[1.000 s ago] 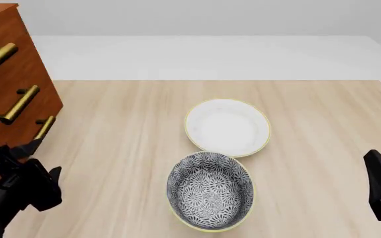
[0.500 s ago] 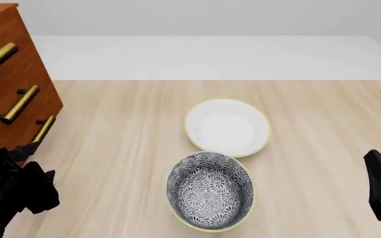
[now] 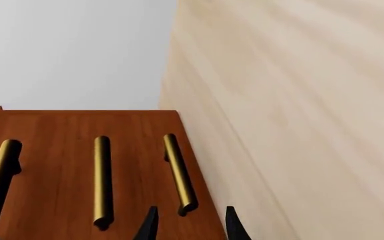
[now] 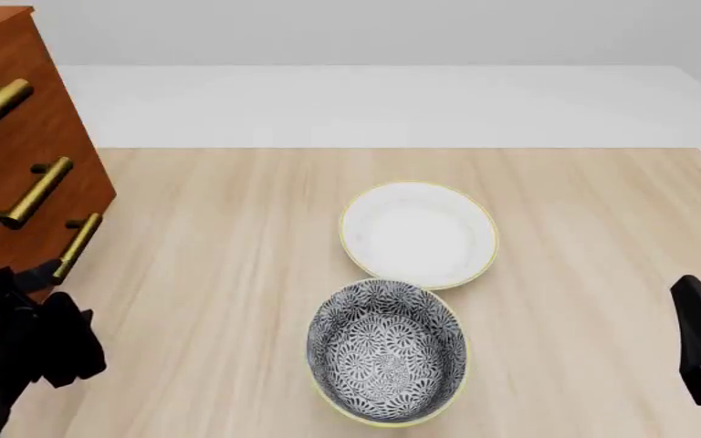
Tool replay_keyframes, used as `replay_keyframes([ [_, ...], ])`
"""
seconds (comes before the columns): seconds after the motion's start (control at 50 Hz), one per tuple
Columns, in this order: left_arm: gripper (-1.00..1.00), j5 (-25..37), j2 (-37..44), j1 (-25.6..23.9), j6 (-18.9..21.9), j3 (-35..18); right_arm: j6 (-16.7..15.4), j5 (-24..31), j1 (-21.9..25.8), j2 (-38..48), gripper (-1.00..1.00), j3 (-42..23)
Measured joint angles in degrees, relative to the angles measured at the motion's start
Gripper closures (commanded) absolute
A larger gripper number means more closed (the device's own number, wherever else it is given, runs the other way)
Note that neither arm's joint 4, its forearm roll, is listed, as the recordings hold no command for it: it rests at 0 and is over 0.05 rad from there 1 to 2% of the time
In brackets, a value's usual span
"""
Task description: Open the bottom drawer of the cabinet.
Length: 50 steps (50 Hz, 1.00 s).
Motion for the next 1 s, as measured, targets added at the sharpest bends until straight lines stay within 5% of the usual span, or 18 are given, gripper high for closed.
replay_keyframes([
  [1.0, -1.00, 0.0, 10.6, 4.1, 4.2, -9.3, 0.6, -0.2, -0.5, 0.1, -1.00, 0.0],
])
